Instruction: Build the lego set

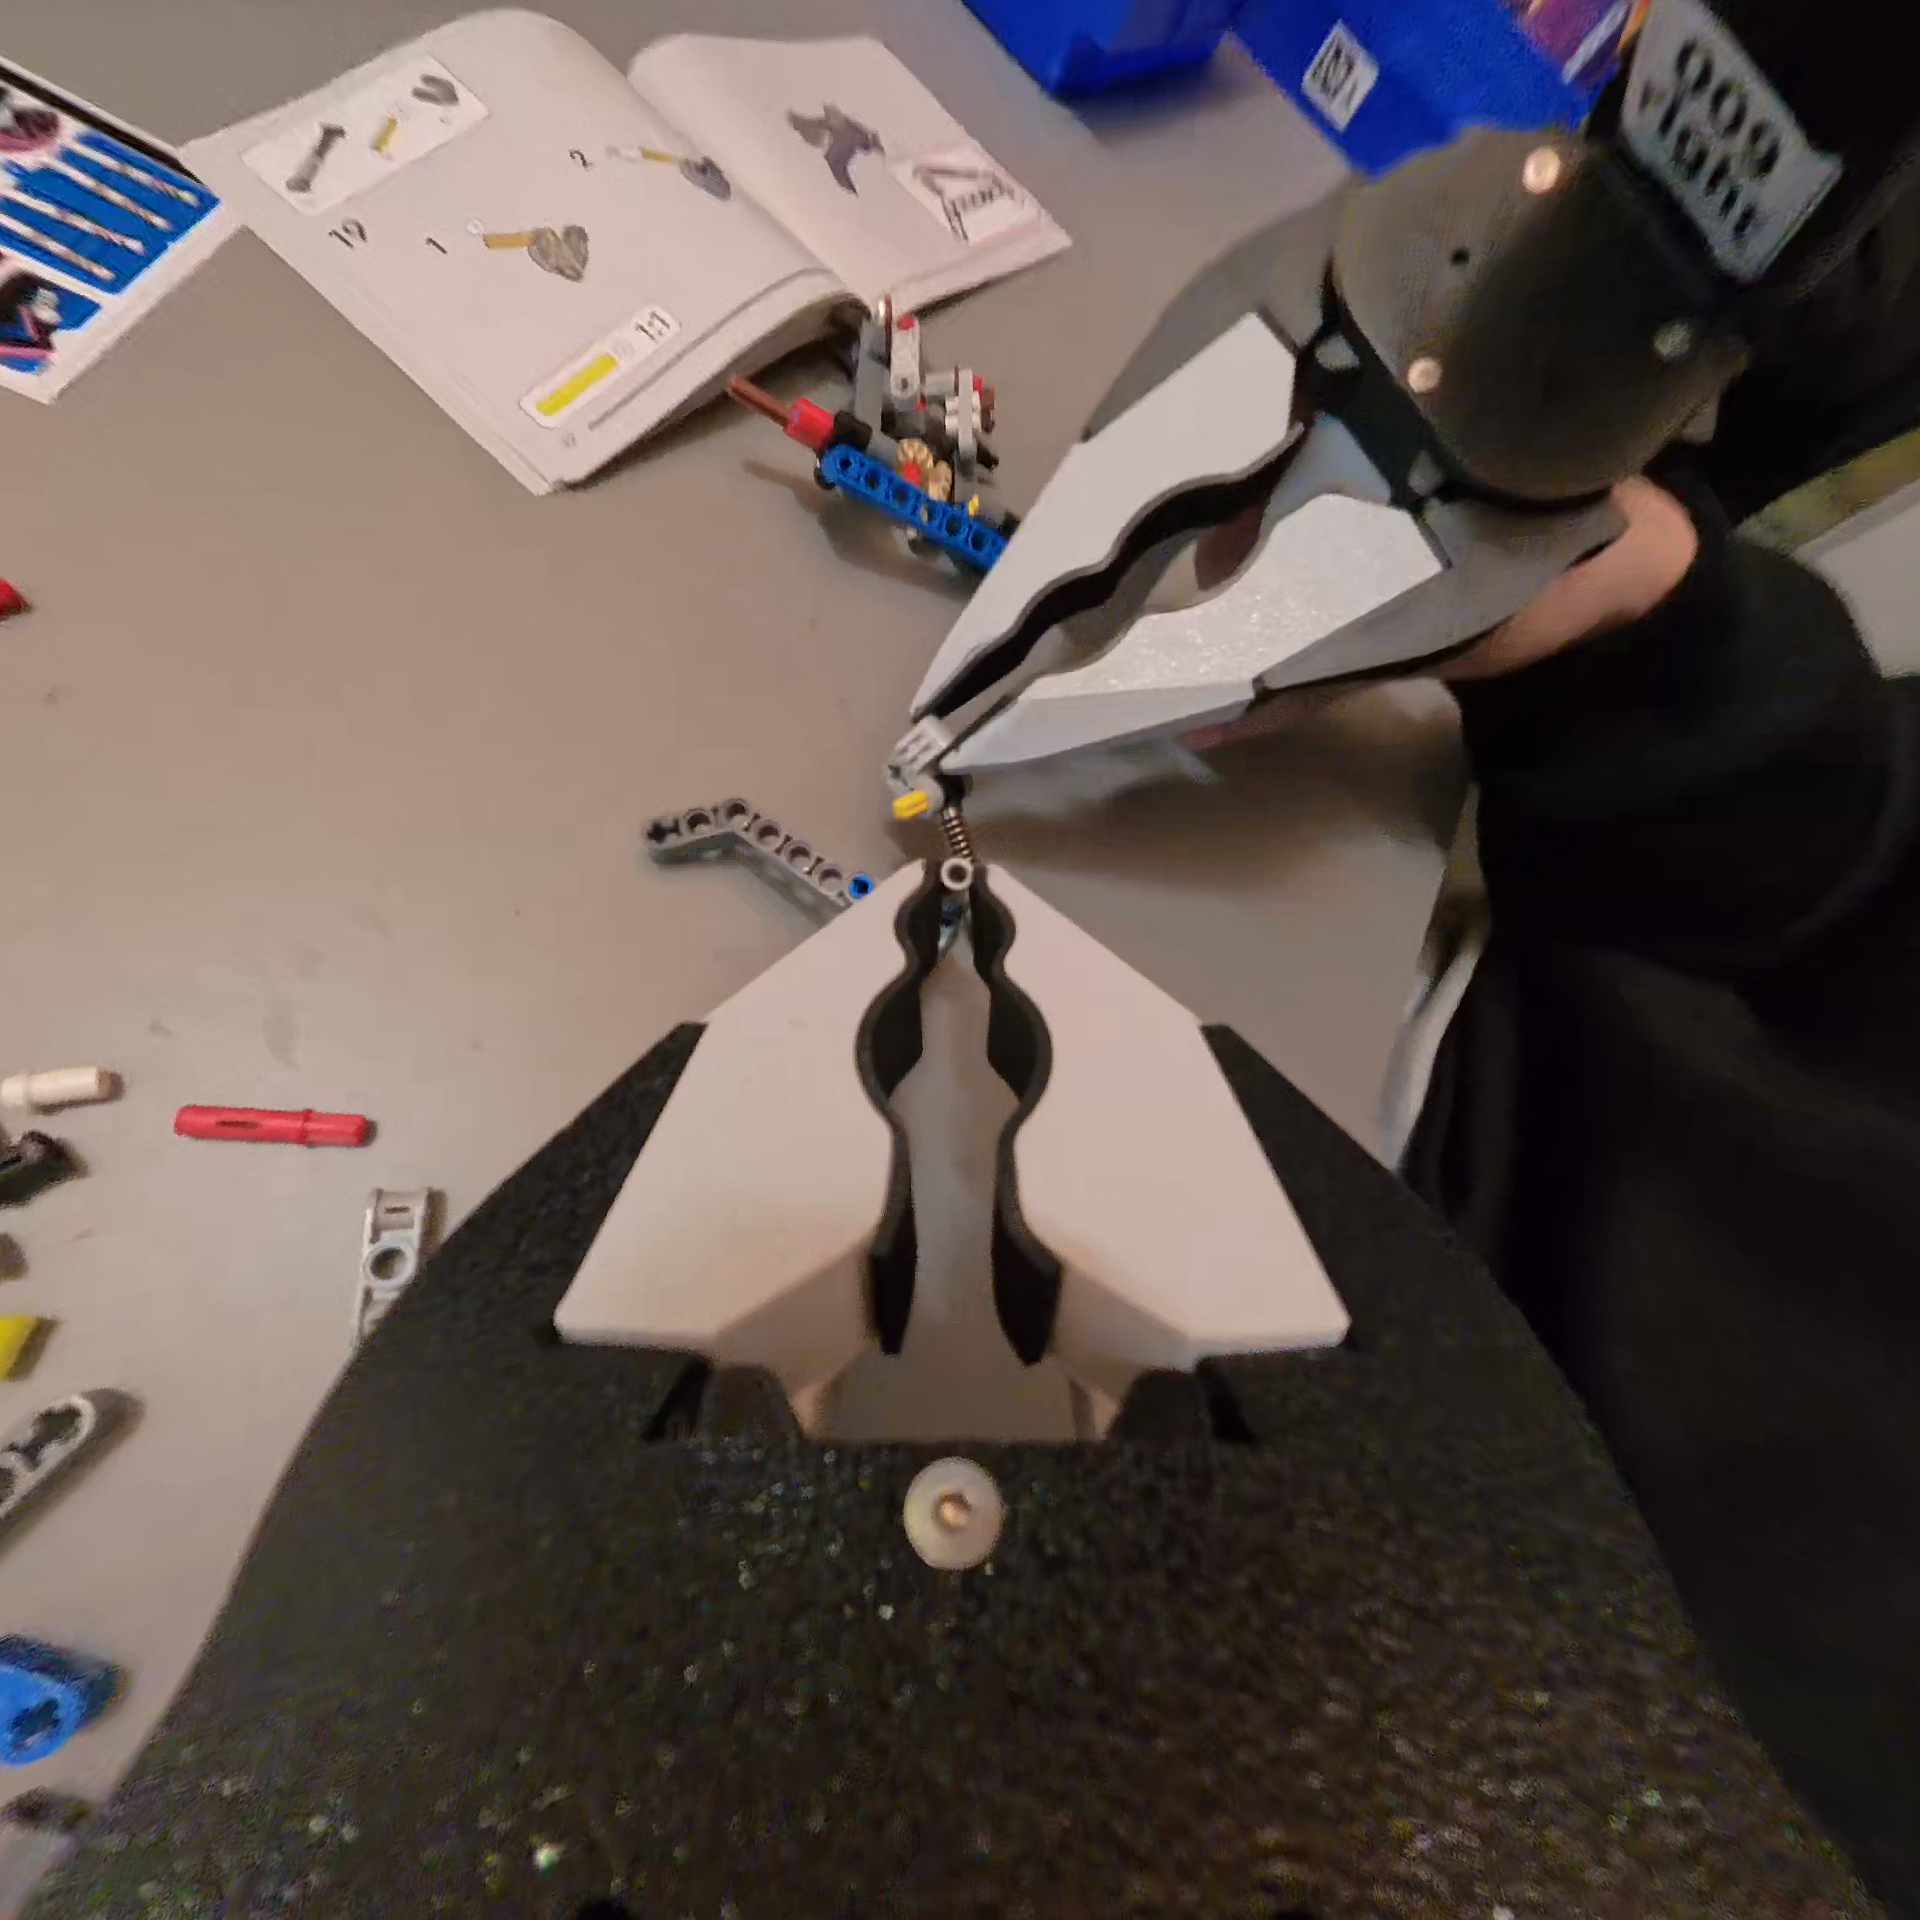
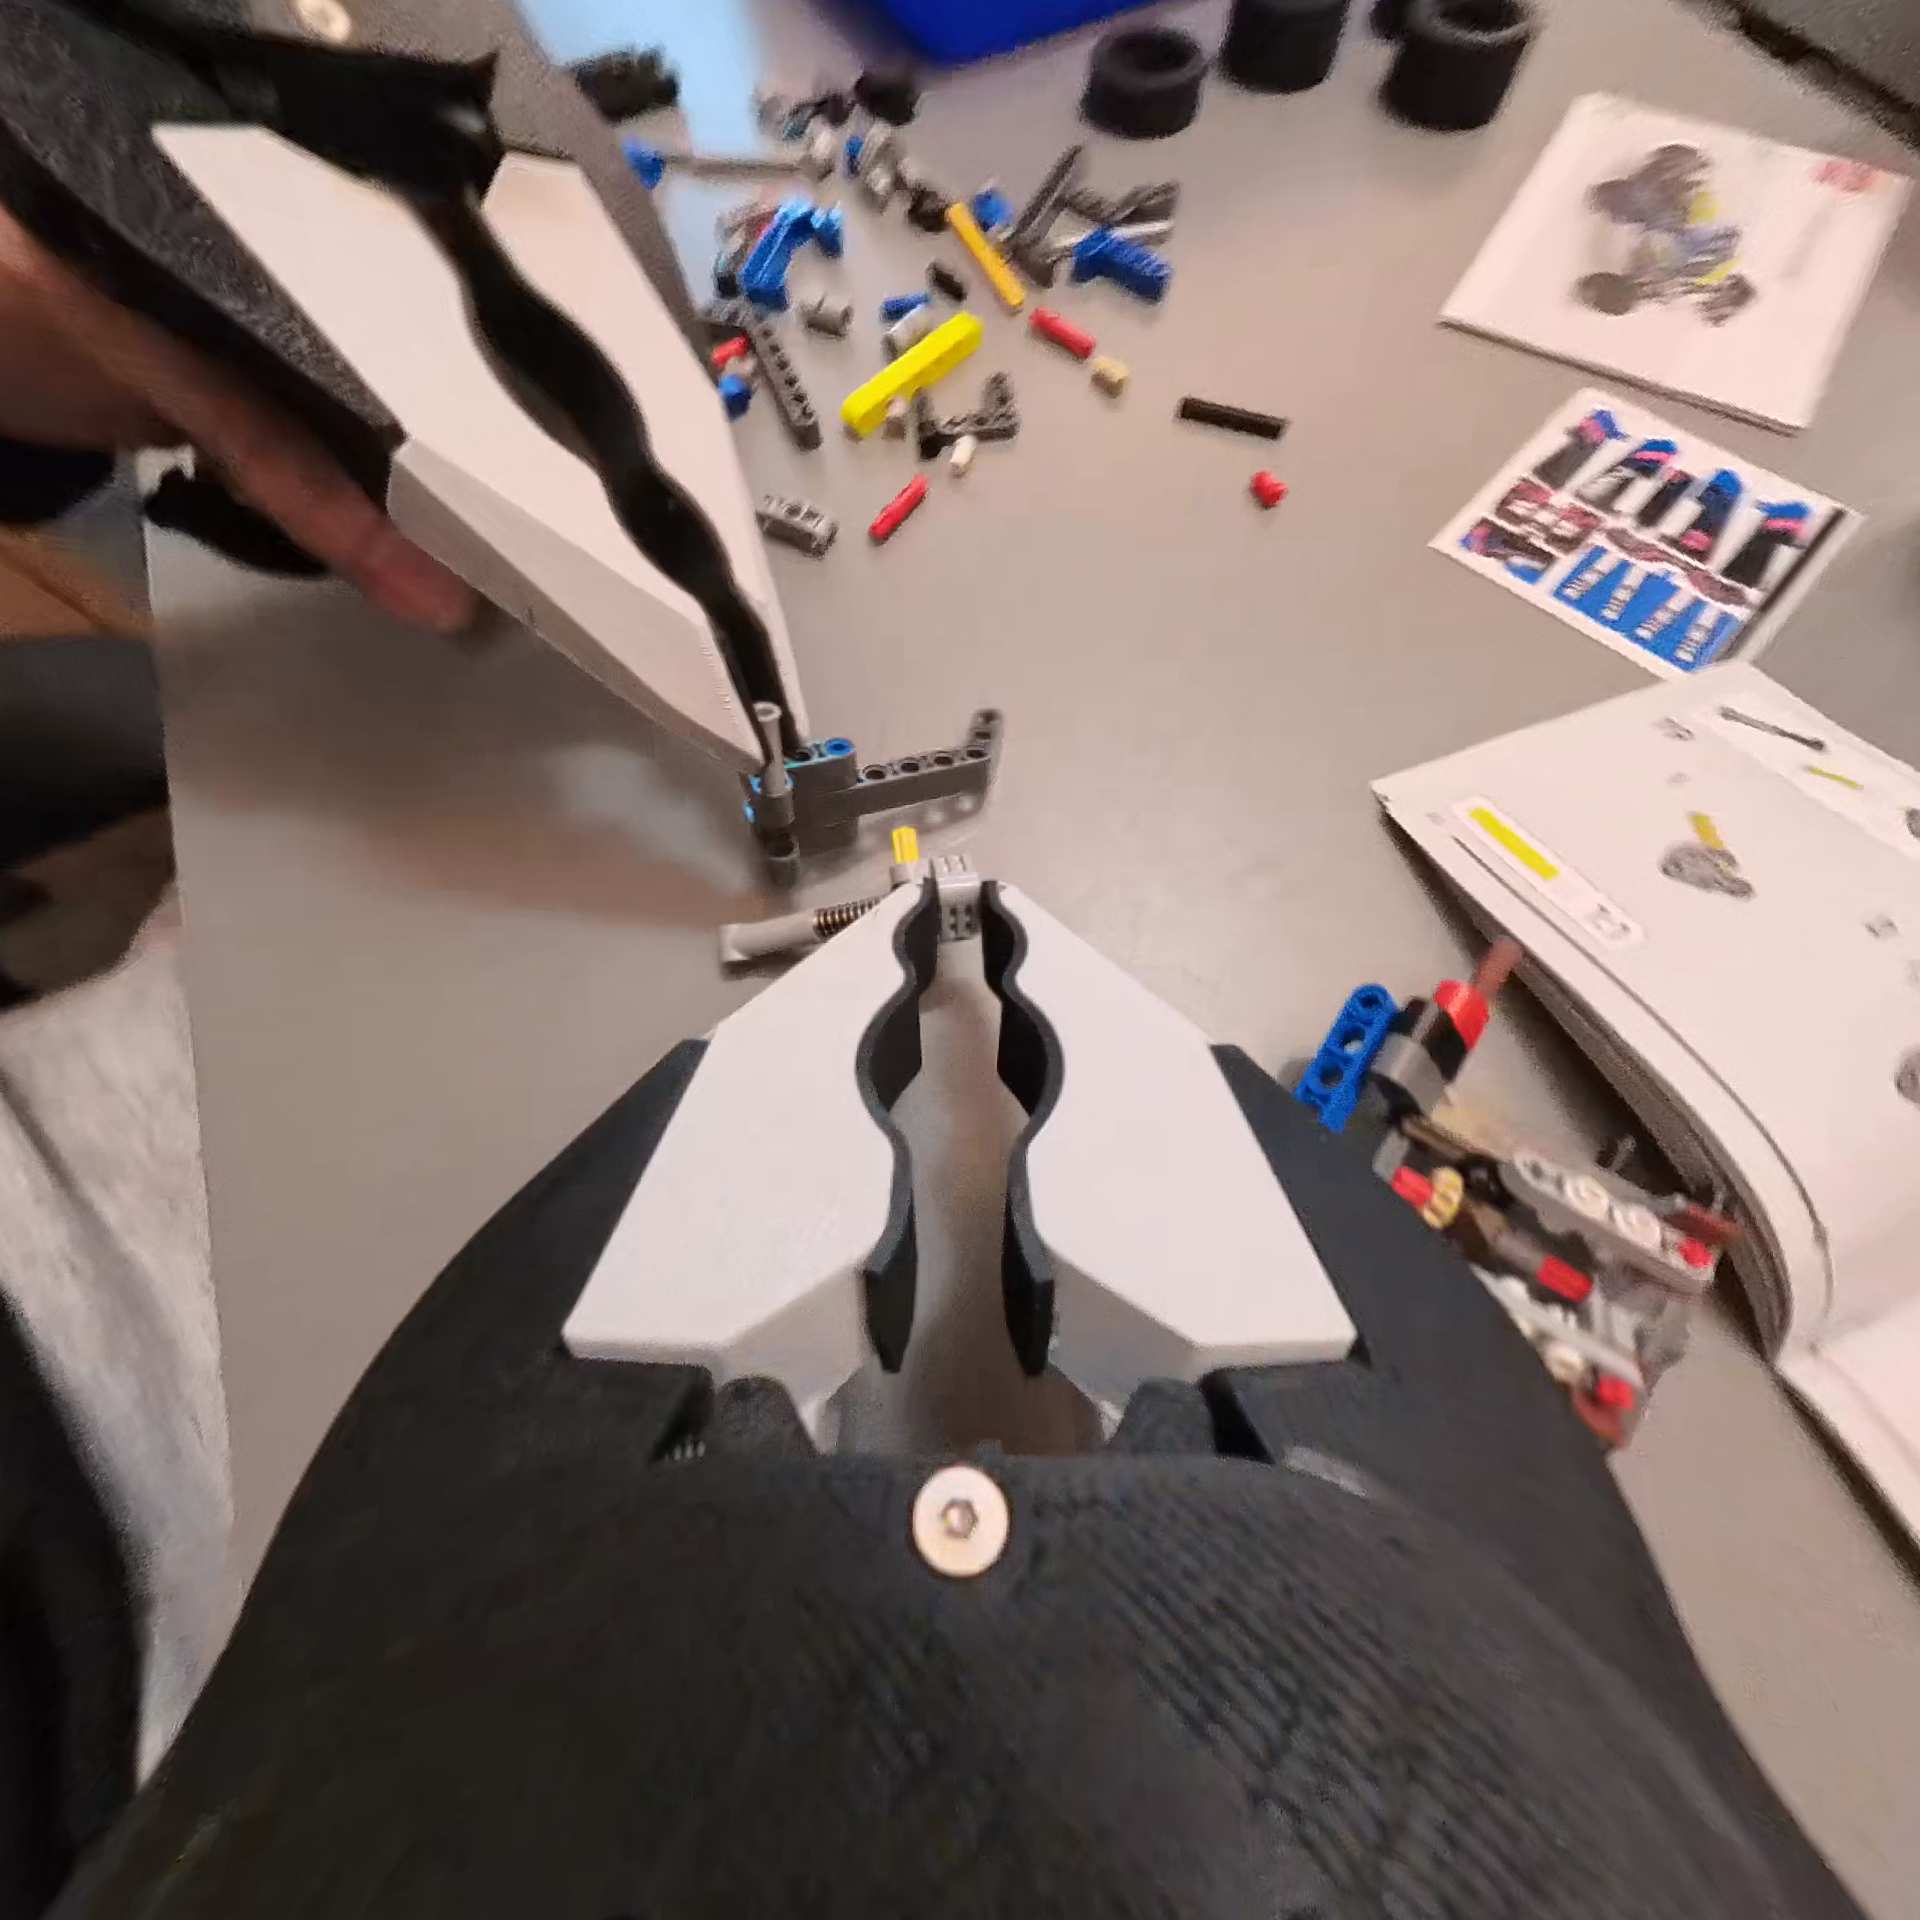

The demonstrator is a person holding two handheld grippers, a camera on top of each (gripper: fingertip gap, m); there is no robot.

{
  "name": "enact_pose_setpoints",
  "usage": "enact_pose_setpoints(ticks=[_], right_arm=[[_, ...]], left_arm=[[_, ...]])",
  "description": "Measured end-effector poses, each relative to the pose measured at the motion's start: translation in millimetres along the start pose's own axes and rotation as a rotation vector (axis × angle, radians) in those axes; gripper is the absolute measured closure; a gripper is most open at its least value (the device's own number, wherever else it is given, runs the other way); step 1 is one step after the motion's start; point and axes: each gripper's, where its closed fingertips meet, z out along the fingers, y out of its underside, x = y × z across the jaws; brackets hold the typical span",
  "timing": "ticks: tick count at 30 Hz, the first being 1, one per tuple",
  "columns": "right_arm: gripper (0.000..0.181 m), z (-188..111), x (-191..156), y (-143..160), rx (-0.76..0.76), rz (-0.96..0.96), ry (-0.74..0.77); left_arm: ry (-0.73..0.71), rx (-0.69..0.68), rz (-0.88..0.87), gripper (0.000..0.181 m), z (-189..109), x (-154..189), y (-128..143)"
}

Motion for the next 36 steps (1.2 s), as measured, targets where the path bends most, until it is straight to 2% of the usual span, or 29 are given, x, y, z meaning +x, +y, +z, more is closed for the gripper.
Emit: enact_pose_setpoints(ticks=[1,5,8,12,15,17,21,25,28,33,36], right_arm=[[0.176,-2.4,0.7,1.2,0.009,0.018,0.014],[0.163,-1.1,1.0,8.1,-0.012,-0.007,0.034],[0.153,0.6,-5.9,7.2,-0.001,-0.027,-0.003],[0.139,-12.4,-9.1,-2.9,0.071,-0.107,0.066],[0.144,-16.4,-26.3,-12.7,0.181,-0.149,0.081],[0.152,-11.8,-29.8,-11.0,0.177,-0.153,0.099],[0.144,-12.9,-29.1,-15.2,0.183,-0.057,0.098],[0.132,-14.5,-31.8,-23.0,0.254,-0.230,0.143],[0.140,-20.1,-28.6,-28.5,0.298,-0.344,0.217],[0.158,-32.3,-23.1,-31.7,0.355,-0.355,0.259],[0.158,-42.3,-18.6,-31.3,0.370,-0.351,0.275]], left_arm=[[0.014,0.014,0.012,0.179,-1.4,2.2,-1.8],[0.030,0.057,-0.014,0.178,-6.1,4.0,-6.4],[0.093,0.149,-0.134,0.179,-11.1,4.7,-15.0],[0.189,0.258,-0.281,0.179,-15.8,4.9,-21.8],[0.213,0.296,-0.322,0.179,-16.5,3.5,-21.8],[0.214,0.309,-0.333,0.179,-15.6,2.5,-22.1],[0.213,0.343,-0.326,0.179,-16.0,5.3,-28.4],[0.222,0.375,-0.337,0.179,-15.0,9.8,-35.6],[0.257,0.388,-0.345,0.179,-10.4,18.7,-41.9],[0.293,0.439,-0.350,0.179,-3.4,32.1,-58.3],[0.309,0.447,-0.342,0.179,0.9,38.6,-64.6]])
